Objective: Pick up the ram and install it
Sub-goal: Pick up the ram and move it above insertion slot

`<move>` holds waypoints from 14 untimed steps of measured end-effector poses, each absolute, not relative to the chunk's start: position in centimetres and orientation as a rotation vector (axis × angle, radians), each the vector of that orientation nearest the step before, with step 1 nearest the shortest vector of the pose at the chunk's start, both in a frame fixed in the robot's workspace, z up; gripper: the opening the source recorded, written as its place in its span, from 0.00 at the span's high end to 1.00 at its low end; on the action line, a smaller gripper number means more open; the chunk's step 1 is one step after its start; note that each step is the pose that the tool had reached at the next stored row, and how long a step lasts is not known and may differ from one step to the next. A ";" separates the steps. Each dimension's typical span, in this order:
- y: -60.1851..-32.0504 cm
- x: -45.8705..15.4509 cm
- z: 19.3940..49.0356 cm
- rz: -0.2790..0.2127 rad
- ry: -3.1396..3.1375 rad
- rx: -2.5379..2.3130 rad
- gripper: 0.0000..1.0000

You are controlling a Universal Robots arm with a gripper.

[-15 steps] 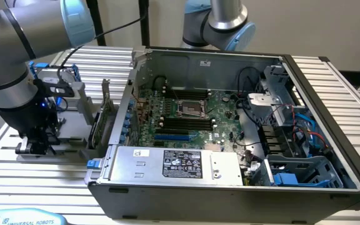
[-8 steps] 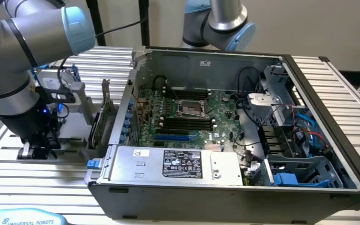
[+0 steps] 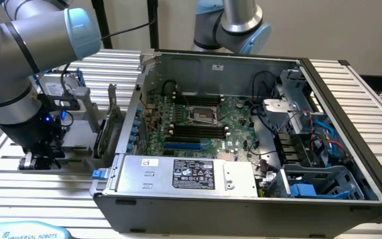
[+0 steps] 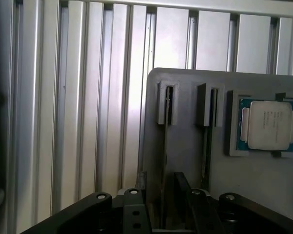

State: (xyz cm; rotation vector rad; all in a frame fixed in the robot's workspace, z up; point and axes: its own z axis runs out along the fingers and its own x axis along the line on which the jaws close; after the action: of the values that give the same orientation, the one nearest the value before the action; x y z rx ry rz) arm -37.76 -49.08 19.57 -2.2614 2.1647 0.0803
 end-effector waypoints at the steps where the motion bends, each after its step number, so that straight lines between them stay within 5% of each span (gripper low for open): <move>1: -49.1 -37.8 19.6 0.082 2.164 -2.261 0.64; 14: -48.8 -38.1 19.6 0.086 2.163 -2.260 0.64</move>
State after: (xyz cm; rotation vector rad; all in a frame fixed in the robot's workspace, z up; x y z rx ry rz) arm -38.13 -48.77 19.57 -2.2603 2.1634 0.0856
